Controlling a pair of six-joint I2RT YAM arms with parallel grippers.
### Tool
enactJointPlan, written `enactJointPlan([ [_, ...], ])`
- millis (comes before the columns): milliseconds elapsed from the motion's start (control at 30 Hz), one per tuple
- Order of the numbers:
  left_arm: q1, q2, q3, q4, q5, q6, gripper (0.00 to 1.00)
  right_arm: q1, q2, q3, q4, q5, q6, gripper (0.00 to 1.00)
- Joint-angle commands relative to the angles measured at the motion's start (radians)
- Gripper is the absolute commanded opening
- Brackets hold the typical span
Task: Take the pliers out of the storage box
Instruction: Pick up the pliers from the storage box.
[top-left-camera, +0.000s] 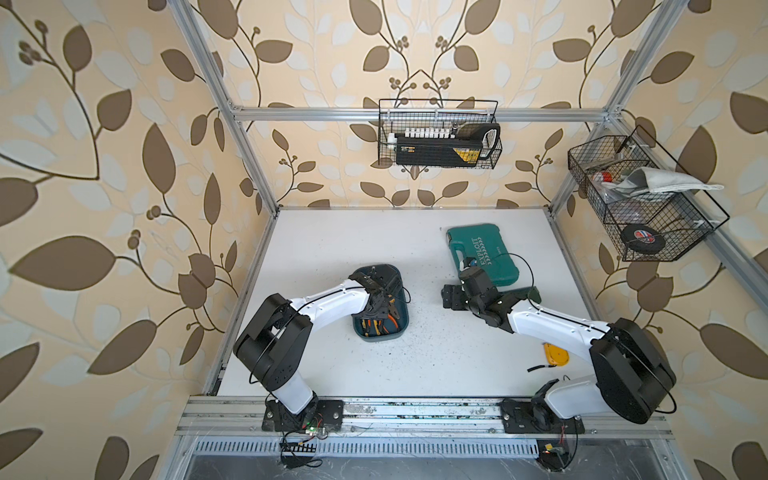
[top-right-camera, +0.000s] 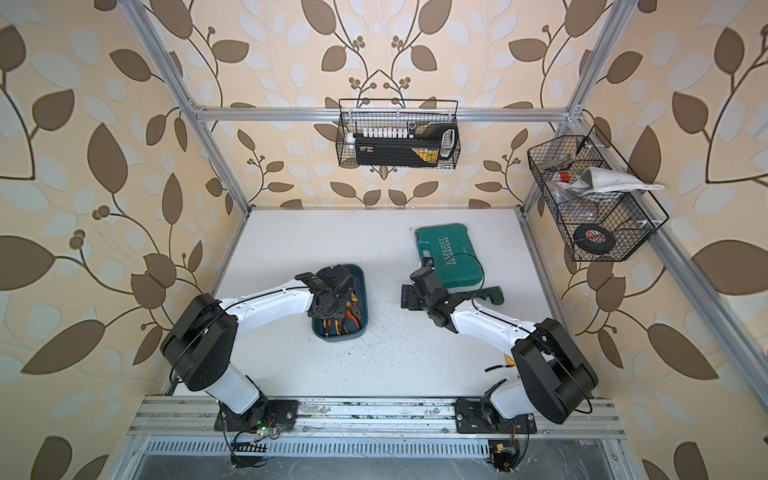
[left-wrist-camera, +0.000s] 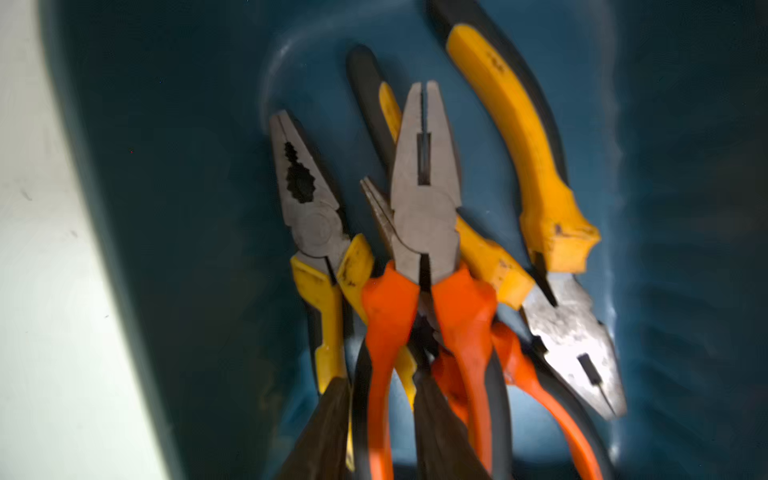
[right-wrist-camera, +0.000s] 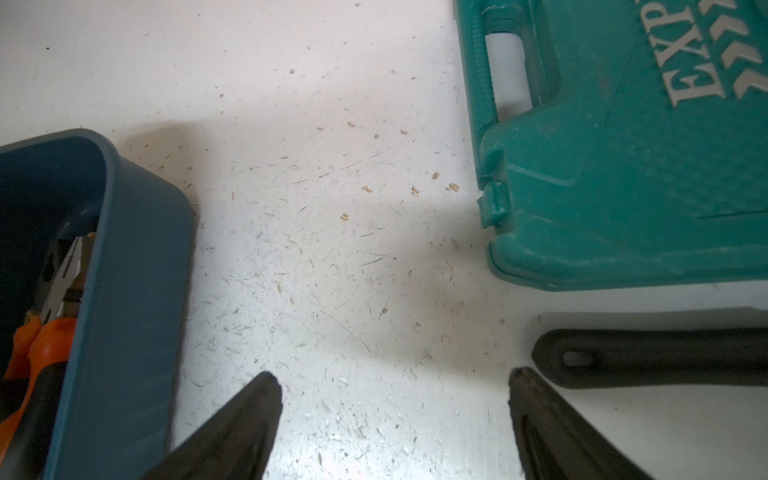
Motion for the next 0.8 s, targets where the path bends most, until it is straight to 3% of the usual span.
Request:
enactJointPlan([
  [0,0.002,0.026,0.022,0.023,-0.018,0.014,0.29,-0.006,0.018,0.036,-0.011,-0.018,0.012,0.89],
  [100,0.002,0.052,0.009,0.055,-0.003,0.008,0.26,-0.007,0.024,0.041,-0.013,-0.021,0.011,0.89],
  [300,0.002,0.042,0.001,0.059,-0.006,-0.024,0.01,-0.008,0.035,0.048,-0.018,-0.027,0.012,0.88],
  [567,0.002,-0.154,-0.053,0.087,-0.049,-0.032,0.0,-0.01,0.047,0.055,-0.019,-0.041,0.015,0.88],
  [767,0.002,-0.316,-0.095,0.117,-0.016,-0.048,0.0,-0.011,0.044,0.051,-0.019,-0.045,0.019,0.88],
])
